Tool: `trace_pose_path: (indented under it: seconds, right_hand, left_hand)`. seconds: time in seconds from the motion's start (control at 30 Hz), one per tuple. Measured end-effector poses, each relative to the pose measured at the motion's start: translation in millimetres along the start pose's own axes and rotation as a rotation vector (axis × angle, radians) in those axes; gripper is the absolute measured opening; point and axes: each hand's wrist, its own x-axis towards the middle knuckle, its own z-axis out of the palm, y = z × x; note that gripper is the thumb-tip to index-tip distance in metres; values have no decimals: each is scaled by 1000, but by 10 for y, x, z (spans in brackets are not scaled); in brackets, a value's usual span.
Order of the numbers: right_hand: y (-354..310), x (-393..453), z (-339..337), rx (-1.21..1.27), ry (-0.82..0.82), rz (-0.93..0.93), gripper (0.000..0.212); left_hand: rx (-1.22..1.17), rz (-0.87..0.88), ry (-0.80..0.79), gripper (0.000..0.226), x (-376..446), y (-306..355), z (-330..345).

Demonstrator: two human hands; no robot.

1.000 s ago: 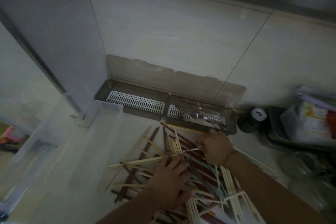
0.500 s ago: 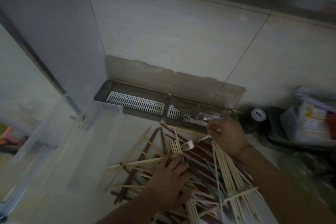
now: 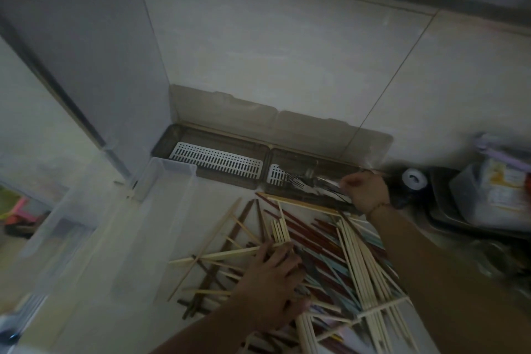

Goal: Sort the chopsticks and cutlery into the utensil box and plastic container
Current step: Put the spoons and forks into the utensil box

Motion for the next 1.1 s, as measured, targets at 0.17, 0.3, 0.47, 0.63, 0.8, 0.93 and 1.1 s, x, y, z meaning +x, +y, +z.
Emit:
trace_pose_path:
  seconds: [0.17, 0.3, 0.47, 0.63, 0.8, 0.93, 1.1]
  right_hand:
    - [-19, 51, 150, -307, -38, -5, 13]
    - [-15, -86, 189, -144, 89, -73, 13]
    - [0, -727, 181, -159, 21, -528, 5]
    - [295, -1102, 199, -436, -469, -411, 23]
    - [323, -1259, 232, -614, -489, -378, 42]
    - [226, -1307, 246, -713, -430, -396, 43]
    - [211, -1313, 298, -658, -448, -383, 34]
  left_hand:
    - [-12, -5, 2, 55, -8, 4, 38]
    - [-29, 4, 31, 52, -13, 3, 44]
    - [-23, 13, 77, 49, -21, 10, 34]
    - [-2, 7, 51, 53, -15, 7, 31]
    - [-9, 5, 50, 55, -18, 15, 47]
    - [10, 11, 32, 55, -23, 11, 50]
    - [14, -4, 24, 59, -18, 12, 41]
